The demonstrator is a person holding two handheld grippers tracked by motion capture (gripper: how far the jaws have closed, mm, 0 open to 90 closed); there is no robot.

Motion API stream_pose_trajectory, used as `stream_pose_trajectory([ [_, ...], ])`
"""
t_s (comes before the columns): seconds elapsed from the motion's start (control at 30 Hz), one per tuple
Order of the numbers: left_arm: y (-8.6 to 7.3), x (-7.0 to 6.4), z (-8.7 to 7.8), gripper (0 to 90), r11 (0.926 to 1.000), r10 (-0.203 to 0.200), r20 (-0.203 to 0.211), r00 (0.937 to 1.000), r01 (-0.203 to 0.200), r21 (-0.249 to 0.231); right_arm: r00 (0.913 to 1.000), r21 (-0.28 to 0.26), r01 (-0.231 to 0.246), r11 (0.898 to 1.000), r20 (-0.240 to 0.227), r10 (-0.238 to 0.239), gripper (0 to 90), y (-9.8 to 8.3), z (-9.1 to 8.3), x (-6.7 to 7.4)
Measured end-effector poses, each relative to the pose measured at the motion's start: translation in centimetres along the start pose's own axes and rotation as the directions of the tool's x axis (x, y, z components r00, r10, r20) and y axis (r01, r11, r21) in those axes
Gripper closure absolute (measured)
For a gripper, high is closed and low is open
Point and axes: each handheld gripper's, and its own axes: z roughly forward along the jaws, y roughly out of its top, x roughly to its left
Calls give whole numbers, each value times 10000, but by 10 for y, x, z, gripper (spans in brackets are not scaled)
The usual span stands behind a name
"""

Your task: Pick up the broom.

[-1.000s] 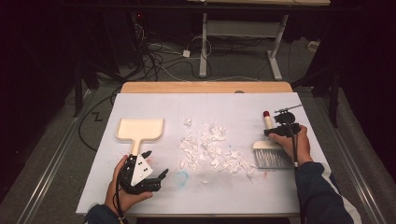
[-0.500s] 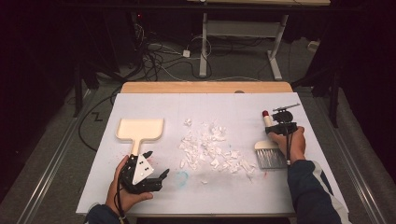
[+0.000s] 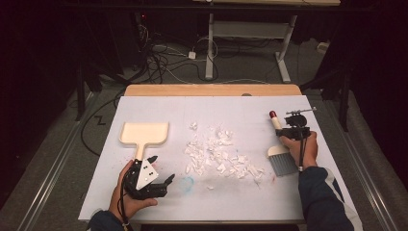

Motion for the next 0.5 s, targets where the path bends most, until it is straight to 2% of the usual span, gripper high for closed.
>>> stream_pose_trajectory([
  [0.07, -1, 0, -1, 183, 10000, -51, -16, 10000, 51, 11, 9997, -327, -125, 9994, -229, 117, 715, -3, -7, -4],
  [0.1, -1, 0, -2, 183, 10000, -53, -12, 10000, 53, 31, 9993, -736, -190, 9971, -333, 166, 715, -7, -16, -8],
  [0.13, -2, -1, -2, 183, 10000, -74, -16, 10000, 74, 46, 9993, -736, -190, 9971, -333, 166, 715, -7, -16, -8],
  [0.17, -2, -1, -2, 183, 9999, -97, -24, 9999, 97, 59, 9992, -1170, -123, 9931, -389, 78, 717, -9, -27, -10],
  [0.2, -1, -1, -2, 183, 10000, -28, -74, 10000, 28, 12, 9992, -1170, -123, 9931, -389, 78, 717, -9, -27, -10],
  [0.23, -1, -1, -2, 183, 10000, -36, -92, 10000, 36, 21, 9988, -1646, -70, 9863, -482, -10, 718, -12, -39, -10],
  [0.27, -1, -2, -2, 183, 9999, -143, -57, 9999, 144, 84, 9988, -1646, -70, 9863, -482, -10, 718, -12, -39, -10],
  [0.3, 0, -3, -3, 183, 9999, -94, -50, 9999, 95, 103, 9987, -2003, -22, 9797, -497, -79, 718, -14, -50, -9],
  [0.33, 0, -3, -3, 183, 9999, -94, -50, 9999, 95, 103, 9987, -2003, -22, 9797, -497, -79, 718, -14, -50, -9],
  [0.47, 1, -5, -2, 183, 9999, -77, -42, 10000, 77, 125, 9977, -2548, 245, 9667, -549, -398, 718, -20, -64, -7],
  [0.5, 1, -5, -1, 183, 9999, -92, -38, 10000, 92, 129, 9978, -2909, 274, 9564, -495, -436, 718, -24, -68, -7],
])
